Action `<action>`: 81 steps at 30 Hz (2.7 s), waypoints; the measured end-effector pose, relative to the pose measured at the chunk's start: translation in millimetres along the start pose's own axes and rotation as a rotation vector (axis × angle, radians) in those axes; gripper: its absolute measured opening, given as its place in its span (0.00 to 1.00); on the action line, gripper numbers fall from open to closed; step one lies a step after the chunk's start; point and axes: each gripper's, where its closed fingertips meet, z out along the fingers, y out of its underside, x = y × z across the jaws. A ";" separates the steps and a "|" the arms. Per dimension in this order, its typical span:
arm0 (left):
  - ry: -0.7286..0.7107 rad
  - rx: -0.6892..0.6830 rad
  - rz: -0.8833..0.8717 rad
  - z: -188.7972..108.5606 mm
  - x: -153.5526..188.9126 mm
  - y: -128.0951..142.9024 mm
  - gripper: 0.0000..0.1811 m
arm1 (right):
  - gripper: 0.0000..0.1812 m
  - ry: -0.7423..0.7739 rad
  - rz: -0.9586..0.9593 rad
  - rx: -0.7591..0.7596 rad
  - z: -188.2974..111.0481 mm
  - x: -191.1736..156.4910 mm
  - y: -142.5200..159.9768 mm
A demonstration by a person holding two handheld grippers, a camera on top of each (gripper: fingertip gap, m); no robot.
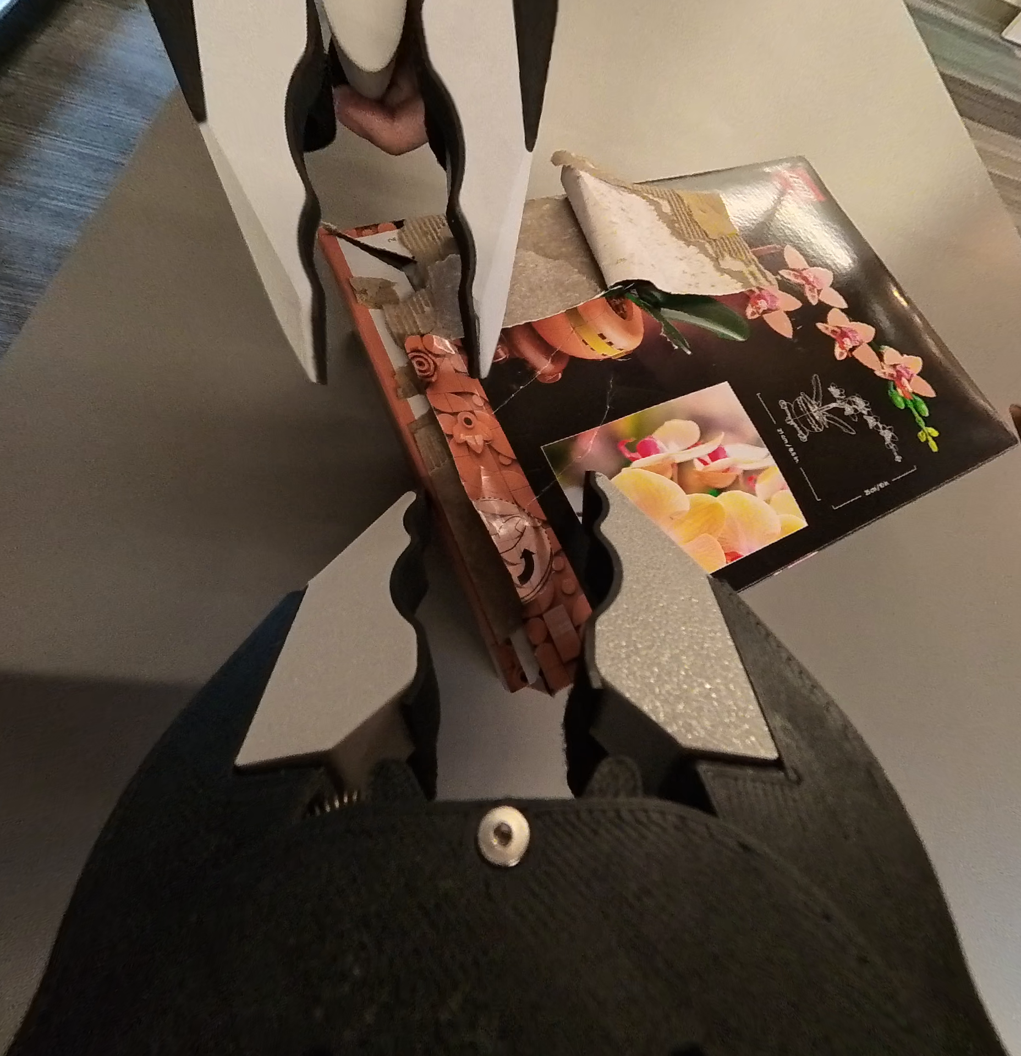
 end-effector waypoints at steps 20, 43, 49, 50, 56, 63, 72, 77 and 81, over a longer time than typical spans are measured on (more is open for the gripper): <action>-0.215 0.066 0.133 1.5 -23.0 7.8 0.17 | 0.23 -0.016 -0.019 0.016 3.9 2.2 -3.8; -0.256 0.112 0.081 -1.2 -29.2 2.4 0.17 | 0.00 0.200 0.044 -0.384 112.7 245.2 -20.1; -0.274 0.126 0.004 -2.4 -34.5 -1.3 0.16 | 0.00 0.019 -0.023 -0.528 144.7 247.1 -20.4; -0.287 0.118 -0.005 -2.0 -35.7 -1.4 0.16 | 0.00 -0.021 -0.007 -0.528 145.0 245.6 -19.8; -0.325 0.123 -0.008 2.1 -32.9 -7.0 0.16 | 0.00 -0.072 0.004 -0.477 138.2 239.8 -13.8; -0.193 0.135 -0.051 3.9 -8.6 -16.1 0.22 | 0.00 0.017 -0.145 -0.621 132.4 237.1 7.0; -0.331 0.056 0.069 11.8 5.7 -17.7 0.35 | 0.00 0.100 -0.184 -0.595 127.6 233.1 6.9; -0.380 0.100 -0.009 10.4 6.1 -17.3 0.35 | 0.00 0.117 -0.194 -0.577 123.0 227.2 6.3; -0.424 0.117 -0.037 11.5 7.5 -19.5 0.32 | 0.00 0.128 -0.176 -0.556 117.2 221.0 7.1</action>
